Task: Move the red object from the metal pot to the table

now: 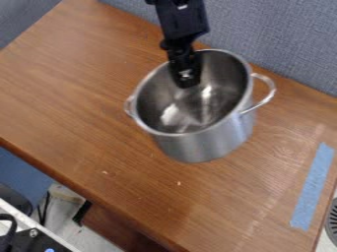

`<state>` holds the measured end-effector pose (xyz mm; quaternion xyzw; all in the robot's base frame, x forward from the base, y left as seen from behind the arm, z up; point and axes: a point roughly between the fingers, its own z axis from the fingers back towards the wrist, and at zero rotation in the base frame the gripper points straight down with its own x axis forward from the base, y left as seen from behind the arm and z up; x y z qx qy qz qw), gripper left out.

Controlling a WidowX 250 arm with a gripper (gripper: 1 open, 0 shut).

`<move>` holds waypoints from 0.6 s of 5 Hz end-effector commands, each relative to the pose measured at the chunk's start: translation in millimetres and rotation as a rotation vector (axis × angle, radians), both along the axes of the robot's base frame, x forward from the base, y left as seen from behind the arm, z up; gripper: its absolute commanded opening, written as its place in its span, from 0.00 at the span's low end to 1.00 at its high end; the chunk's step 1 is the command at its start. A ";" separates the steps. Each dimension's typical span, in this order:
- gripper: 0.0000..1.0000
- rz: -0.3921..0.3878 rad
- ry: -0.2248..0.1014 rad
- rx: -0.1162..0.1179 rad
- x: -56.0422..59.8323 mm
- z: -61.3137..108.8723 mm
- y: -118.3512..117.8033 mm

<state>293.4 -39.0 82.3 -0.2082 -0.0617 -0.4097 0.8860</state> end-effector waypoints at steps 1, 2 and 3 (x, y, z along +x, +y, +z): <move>0.00 -0.235 -0.027 -0.009 -0.9 32.2 5.0; 0.00 -0.485 -0.041 -0.014 2.4 62.1 11.9; 0.00 -0.353 -0.014 -0.047 26.2 47.6 1.3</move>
